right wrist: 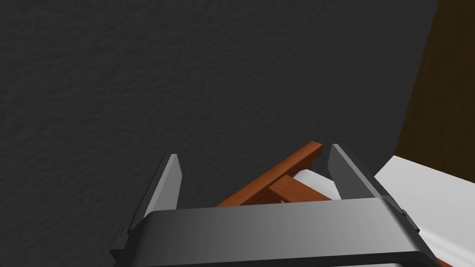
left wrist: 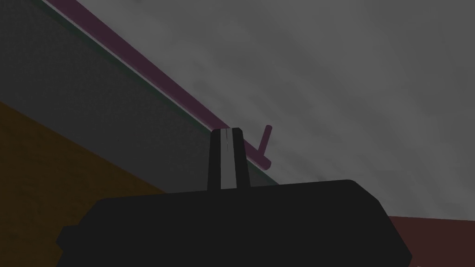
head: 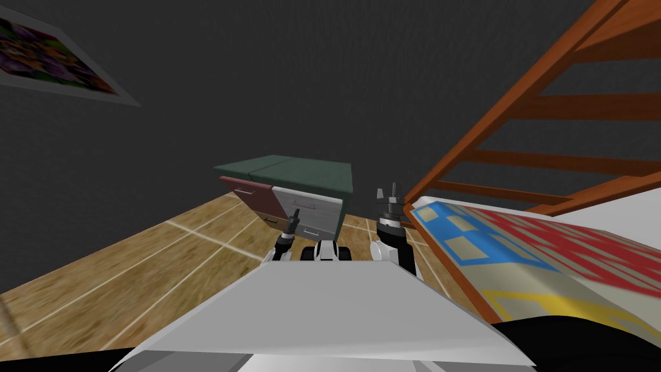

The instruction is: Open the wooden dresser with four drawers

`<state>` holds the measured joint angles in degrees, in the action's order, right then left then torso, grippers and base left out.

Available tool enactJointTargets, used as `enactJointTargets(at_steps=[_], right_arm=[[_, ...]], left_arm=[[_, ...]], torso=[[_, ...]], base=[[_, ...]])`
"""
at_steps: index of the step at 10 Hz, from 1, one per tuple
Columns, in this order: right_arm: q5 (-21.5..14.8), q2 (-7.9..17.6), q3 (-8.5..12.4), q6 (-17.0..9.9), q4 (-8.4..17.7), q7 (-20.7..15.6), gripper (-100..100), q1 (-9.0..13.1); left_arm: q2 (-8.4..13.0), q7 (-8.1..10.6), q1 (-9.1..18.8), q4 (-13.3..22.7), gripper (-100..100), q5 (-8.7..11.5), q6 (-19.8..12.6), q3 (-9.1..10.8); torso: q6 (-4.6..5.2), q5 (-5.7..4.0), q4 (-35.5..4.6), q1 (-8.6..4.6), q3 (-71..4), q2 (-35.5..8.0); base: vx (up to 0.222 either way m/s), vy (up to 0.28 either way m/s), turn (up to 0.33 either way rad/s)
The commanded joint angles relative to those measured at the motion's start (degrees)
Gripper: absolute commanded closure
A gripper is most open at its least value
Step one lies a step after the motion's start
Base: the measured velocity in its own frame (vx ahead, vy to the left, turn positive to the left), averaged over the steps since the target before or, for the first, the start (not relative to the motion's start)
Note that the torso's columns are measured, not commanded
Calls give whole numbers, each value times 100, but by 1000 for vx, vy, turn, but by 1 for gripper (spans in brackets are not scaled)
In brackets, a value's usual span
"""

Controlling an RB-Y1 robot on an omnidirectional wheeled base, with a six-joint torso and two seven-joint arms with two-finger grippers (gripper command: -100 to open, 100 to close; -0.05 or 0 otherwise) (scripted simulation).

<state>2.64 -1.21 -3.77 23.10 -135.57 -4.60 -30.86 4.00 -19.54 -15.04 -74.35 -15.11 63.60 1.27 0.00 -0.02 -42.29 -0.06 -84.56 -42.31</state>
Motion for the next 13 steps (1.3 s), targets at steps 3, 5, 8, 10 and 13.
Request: enactJointTargets(at_steps=[3,5,8,10,13], right_arm=[[0,-1,-1,0,0,0,0,1],[0,-1,-1,0,0,0,0,1],[0,0,0,0,0,0,0,0],[0,0,0,0,0,0,0,0],[0,0,0,0,0,0,0,0]], left_arm=[[275,51,104,-209,-100,4,-233,-11],[78,90,167,-251,-100,18,-392,-18],[-58,90,180,-232,-100,20,-398,-17],[-25,156,334,-369,-100,23,-682,0],[-5,195,367,-525,-100,16,-849,-7]], torso=[[1,-2,-2,-13,5,-9],[0,1,-2,3,3,-4],[-1,7,5,22,-10,16],[0,3,1,10,-3,4],[0,1,0,4,0,1]], base=[[-52,-69,7],[-56,-83,5],[-11,-30,1],[-3,-17,0],[-2,-17,0]])
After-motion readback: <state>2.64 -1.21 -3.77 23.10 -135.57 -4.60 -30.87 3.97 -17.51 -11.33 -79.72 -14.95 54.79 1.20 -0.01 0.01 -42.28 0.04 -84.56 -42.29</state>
